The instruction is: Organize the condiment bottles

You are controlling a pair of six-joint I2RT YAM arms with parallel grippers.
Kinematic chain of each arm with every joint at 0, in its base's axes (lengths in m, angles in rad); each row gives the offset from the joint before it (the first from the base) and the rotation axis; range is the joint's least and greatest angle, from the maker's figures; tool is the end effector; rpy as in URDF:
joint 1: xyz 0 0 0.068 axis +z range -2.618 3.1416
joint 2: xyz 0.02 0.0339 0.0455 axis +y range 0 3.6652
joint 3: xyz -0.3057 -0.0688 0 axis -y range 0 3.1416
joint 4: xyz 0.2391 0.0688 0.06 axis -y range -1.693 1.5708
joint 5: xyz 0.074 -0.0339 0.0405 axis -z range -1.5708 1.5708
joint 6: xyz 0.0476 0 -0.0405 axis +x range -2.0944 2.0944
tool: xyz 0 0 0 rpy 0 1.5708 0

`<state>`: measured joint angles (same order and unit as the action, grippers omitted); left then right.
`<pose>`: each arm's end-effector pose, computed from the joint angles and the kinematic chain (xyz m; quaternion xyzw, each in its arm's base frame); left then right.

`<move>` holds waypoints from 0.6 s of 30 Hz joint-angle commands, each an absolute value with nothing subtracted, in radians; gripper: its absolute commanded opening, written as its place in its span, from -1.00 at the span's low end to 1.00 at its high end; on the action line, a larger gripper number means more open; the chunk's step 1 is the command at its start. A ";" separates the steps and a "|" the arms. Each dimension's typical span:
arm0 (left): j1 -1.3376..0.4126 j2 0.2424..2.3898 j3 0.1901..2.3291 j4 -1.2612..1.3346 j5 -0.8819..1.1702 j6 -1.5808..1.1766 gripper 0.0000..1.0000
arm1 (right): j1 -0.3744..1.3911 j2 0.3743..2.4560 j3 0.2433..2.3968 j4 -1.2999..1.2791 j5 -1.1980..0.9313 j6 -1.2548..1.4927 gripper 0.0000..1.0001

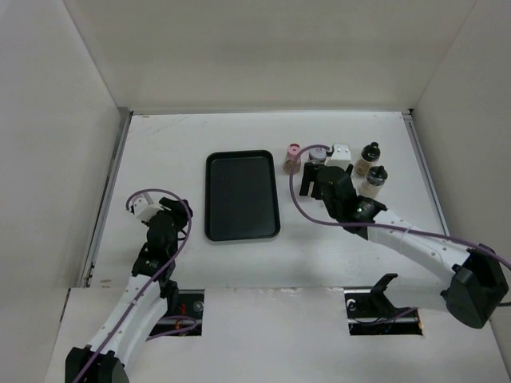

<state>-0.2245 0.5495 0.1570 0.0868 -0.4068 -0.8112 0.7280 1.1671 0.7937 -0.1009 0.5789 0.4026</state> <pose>0.1167 -0.0073 0.2017 -0.3427 0.7216 -0.1451 0.5837 0.2007 0.1440 0.3113 0.0143 0.8312 0.0619 0.5523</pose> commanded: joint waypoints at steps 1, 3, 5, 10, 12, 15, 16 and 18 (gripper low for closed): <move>-0.232 0.534 0.144 0.204 -0.379 -0.818 0.03 | 0.679 1.229 0.896 -0.049 0.563 0.376 0.75; -0.237 0.526 0.137 0.215 -0.380 -0.818 0.09 | 0.654 1.262 0.920 -0.026 0.545 0.370 0.79; -0.235 0.519 0.133 0.206 -0.374 -0.816 0.10 | 0.627 1.298 0.943 -0.008 0.509 0.353 0.80; -0.228 0.526 0.123 0.219 -0.374 -0.827 0.11 | 0.582 1.357 0.974 0.006 0.491 0.331 0.82; -0.228 0.523 0.123 0.215 -0.368 -0.827 0.11 | 0.573 1.382 0.983 0.011 0.470 0.315 0.82; -0.229 0.522 0.114 0.236 -0.371 -0.828 0.12 | 0.574 1.410 0.996 0.012 0.462 0.308 0.83; -0.231 0.529 0.114 0.244 -0.368 -0.828 0.12 | 0.576 1.423 1.002 0.012 0.462 0.310 0.83; -0.234 0.537 0.115 0.241 -0.362 -0.828 0.12 | 0.576 1.453 1.015 0.012 0.466 0.302 0.83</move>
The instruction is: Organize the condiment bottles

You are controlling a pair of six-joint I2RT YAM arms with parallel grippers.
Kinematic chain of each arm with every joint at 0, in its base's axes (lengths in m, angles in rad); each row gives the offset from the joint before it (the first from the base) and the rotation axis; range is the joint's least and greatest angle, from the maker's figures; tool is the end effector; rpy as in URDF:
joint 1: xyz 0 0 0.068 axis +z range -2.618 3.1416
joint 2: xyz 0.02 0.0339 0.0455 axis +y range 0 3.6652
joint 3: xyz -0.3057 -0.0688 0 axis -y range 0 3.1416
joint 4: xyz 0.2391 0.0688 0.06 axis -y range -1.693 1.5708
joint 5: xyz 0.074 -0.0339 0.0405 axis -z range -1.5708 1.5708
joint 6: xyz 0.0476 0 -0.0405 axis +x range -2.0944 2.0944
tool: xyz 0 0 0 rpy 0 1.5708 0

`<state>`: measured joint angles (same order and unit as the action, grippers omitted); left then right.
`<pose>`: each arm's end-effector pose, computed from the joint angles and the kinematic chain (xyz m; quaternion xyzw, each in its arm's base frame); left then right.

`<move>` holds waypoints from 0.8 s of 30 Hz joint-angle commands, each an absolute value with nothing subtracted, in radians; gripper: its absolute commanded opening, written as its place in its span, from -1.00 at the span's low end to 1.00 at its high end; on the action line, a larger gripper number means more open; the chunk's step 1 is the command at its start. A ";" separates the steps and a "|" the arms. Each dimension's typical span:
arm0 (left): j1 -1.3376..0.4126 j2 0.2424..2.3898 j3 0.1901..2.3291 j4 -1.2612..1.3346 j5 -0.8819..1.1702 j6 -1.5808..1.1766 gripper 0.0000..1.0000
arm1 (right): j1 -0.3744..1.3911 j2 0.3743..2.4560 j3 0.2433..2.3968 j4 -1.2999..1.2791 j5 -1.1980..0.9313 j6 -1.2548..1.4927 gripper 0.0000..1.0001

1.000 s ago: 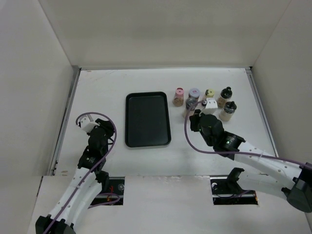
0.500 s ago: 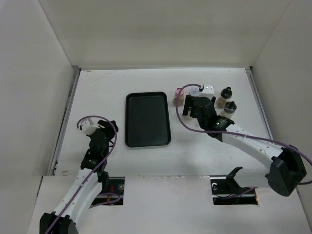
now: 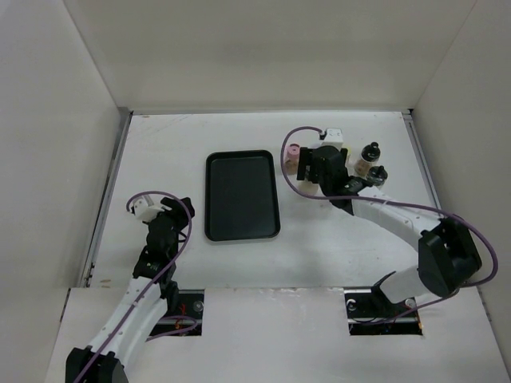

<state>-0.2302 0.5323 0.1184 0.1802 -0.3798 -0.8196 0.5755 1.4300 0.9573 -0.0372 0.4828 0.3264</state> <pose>0.1156 -0.0090 0.2000 -0.3358 0.7034 -0.1769 0.6010 0.2794 0.1549 0.3040 0.0160 0.8461 0.0285 0.5320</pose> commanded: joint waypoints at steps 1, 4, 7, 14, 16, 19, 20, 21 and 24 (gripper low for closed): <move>-0.234 0.537 0.115 0.244 -0.359 -0.828 0.12 | 0.576 1.472 1.023 0.012 0.474 0.290 0.83; -0.234 0.538 0.112 0.256 -0.360 -0.830 0.12 | 0.578 1.522 1.045 0.015 0.506 0.287 0.82; -0.235 0.537 0.112 0.252 -0.353 -0.830 0.12 | 0.578 1.572 1.069 0.014 0.523 0.281 0.76; -0.238 0.545 0.104 0.276 -0.345 -0.830 0.12 | 0.578 1.615 1.095 0.020 0.575 0.267 0.23; -0.239 0.545 0.101 0.290 -0.348 -0.833 0.12 | 0.588 1.583 1.092 0.024 0.598 0.264 0.07; -0.239 0.551 0.098 0.298 -0.334 -0.833 0.12 | 0.617 1.528 1.101 0.041 0.606 0.236 -0.02; -0.239 0.539 0.095 0.301 -0.327 -0.834 0.12 | 0.634 1.513 1.109 0.041 0.609 0.226 -0.03; -0.239 0.523 0.091 0.308 -0.321 -0.836 0.13 | 0.652 1.499 1.120 0.041 0.611 0.218 -0.03; -0.243 0.474 0.068 0.350 -0.305 -0.844 0.13 | 0.717 1.491 1.170 0.031 0.600 0.210 -0.03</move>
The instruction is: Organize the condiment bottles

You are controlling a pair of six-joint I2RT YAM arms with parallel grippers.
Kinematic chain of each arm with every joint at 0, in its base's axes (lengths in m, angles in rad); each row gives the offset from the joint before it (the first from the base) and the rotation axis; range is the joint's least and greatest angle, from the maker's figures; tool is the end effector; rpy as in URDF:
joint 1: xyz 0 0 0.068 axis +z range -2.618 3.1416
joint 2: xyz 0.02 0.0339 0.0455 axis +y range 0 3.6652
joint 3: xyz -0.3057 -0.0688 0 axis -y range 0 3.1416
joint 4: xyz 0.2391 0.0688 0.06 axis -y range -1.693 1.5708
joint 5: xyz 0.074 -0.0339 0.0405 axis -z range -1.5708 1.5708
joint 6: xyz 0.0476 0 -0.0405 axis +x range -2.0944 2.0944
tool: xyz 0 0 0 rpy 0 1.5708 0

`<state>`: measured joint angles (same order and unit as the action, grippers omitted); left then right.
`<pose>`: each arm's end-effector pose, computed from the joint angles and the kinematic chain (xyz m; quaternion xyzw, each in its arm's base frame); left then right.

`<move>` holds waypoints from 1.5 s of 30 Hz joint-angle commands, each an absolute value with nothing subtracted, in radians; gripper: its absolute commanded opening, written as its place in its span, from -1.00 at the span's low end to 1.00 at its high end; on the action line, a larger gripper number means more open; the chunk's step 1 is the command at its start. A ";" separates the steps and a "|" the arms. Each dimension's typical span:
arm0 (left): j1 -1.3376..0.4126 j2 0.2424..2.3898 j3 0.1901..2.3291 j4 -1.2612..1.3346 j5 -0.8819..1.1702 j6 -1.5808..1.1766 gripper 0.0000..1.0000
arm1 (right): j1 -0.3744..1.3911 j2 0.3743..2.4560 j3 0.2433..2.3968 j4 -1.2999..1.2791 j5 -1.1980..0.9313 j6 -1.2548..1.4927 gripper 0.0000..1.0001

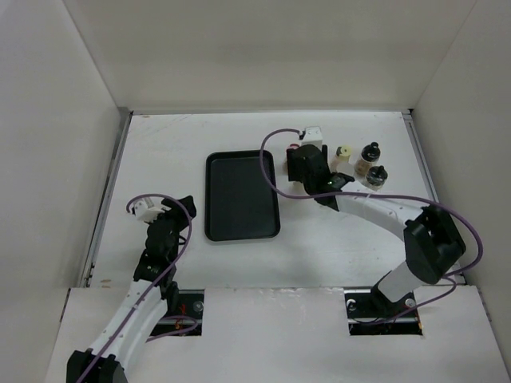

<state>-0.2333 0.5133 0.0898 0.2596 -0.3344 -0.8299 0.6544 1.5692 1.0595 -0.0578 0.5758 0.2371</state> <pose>0.1142 -0.0111 0.2006 -0.3239 0.6871 -0.2139 0.6141 0.2963 0.1946 0.2937 -0.0406 0.8508 -0.0258 0.5234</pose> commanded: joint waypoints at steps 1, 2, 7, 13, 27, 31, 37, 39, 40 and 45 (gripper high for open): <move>-0.245 0.468 0.064 0.351 -0.296 -0.844 0.13 | 0.738 1.500 1.192 0.031 0.594 0.209 -0.03; -0.245 0.469 0.063 0.350 -0.293 -0.847 0.13 | 0.764 1.515 1.216 0.031 0.583 0.206 -0.04; -0.183 0.584 0.081 0.322 -0.290 -0.885 0.13 | 0.909 1.621 1.322 0.044 0.529 0.213 -0.03; -0.148 0.607 0.080 0.287 -0.291 -0.933 0.13 | 1.038 1.716 1.359 0.110 0.489 0.222 -0.02; -0.128 0.591 0.063 0.305 -0.258 -0.956 0.15 | 1.154 1.851 1.361 0.166 0.446 0.258 0.04; -0.125 0.603 0.063 0.314 -0.261 -0.956 0.15 | 1.167 1.873 1.353 0.172 0.448 0.285 0.25; -0.122 0.604 0.058 0.319 -0.255 -0.957 0.16 | 1.171 1.830 1.344 0.186 0.442 0.272 0.79; -0.117 0.598 0.055 0.325 -0.245 -0.957 0.16 | 1.171 1.789 1.324 0.192 0.442 0.261 0.89; -0.117 0.591 0.054 0.321 -0.242 -0.957 0.16 | 1.167 1.760 1.307 0.195 0.440 0.252 0.92; -0.122 0.598 0.055 0.328 -0.242 -0.957 0.16 | 1.079 1.577 1.166 0.228 0.434 0.262 0.95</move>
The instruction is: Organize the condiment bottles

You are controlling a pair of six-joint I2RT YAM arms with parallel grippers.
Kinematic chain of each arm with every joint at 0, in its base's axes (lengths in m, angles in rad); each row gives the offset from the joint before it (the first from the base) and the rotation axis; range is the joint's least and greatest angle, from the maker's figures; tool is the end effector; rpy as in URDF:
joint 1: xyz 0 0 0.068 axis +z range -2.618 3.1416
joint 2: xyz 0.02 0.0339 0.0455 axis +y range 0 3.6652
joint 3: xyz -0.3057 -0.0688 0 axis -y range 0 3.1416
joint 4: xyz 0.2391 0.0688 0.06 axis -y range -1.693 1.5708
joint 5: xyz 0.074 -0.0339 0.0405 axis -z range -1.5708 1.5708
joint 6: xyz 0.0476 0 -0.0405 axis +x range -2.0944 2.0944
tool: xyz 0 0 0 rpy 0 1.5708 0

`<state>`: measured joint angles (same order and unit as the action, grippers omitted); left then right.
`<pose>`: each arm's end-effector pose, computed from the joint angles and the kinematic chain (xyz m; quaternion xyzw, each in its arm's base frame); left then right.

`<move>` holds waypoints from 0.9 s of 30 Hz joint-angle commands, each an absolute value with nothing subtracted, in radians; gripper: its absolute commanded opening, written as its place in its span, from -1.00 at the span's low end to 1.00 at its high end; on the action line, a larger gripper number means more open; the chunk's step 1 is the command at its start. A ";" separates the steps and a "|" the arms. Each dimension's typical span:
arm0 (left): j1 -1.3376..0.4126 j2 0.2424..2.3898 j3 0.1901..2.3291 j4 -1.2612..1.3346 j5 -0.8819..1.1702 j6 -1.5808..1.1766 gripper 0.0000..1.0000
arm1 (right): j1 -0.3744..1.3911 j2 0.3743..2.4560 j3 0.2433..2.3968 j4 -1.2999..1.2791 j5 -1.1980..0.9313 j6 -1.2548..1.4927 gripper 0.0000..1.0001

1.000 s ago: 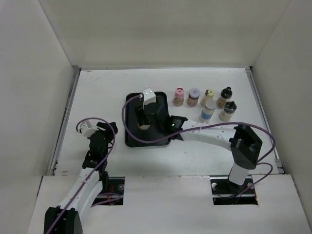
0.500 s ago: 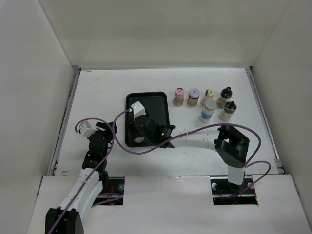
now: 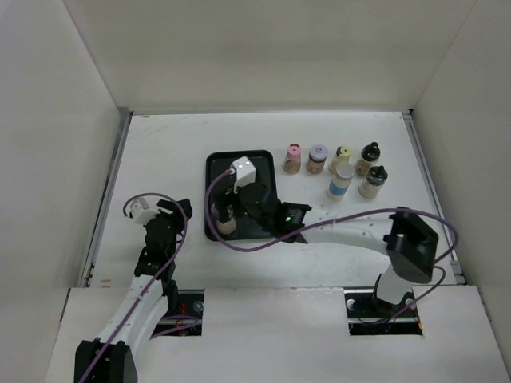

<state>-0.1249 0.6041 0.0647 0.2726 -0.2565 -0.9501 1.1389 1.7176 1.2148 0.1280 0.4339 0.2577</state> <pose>0.1207 -0.0030 0.1842 -0.3872 0.6911 -0.2208 0.5690 0.1907 0.3660 0.3104 -0.2346 0.7817 0.2172 0.5355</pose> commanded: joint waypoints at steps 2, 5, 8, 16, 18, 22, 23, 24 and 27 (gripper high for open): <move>-0.125 0.592 0.051 0.328 -0.239 -0.957 0.17 | 1.026 1.524 1.117 0.242 0.431 0.265 0.82; -0.134 0.617 0.055 0.348 -0.252 -0.953 0.17 | 0.915 1.471 1.063 0.242 0.439 0.278 0.17; -0.136 0.609 0.049 0.353 -0.236 -0.956 0.17 | 0.805 1.503 1.081 0.210 0.459 0.269 -0.11; -0.143 0.614 0.049 0.364 -0.241 -0.948 0.18 | 0.616 1.718 1.218 0.239 0.529 0.206 0.53; -0.148 0.627 0.055 0.365 -0.245 -0.945 0.18 | 0.598 1.761 1.252 0.232 0.525 0.207 0.56; -0.145 0.621 0.051 0.365 -0.242 -0.943 0.18 | 0.571 1.839 1.308 0.224 0.505 0.201 0.58; -0.146 0.630 0.055 0.368 -0.245 -0.942 0.18 | 0.567 1.853 1.318 0.218 0.500 0.207 0.58; -0.148 0.638 0.055 0.373 -0.247 -0.942 0.18 | 0.561 1.867 1.327 0.216 0.494 0.212 0.58; -0.142 0.634 0.051 0.379 -0.235 -0.942 0.18 | 0.544 1.911 1.354 0.213 0.468 0.235 0.52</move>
<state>-0.1406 0.6361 0.0628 0.3145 -0.2493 -0.9493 0.5583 1.8866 1.2907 0.1867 0.4934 0.2173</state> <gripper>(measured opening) 0.589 0.770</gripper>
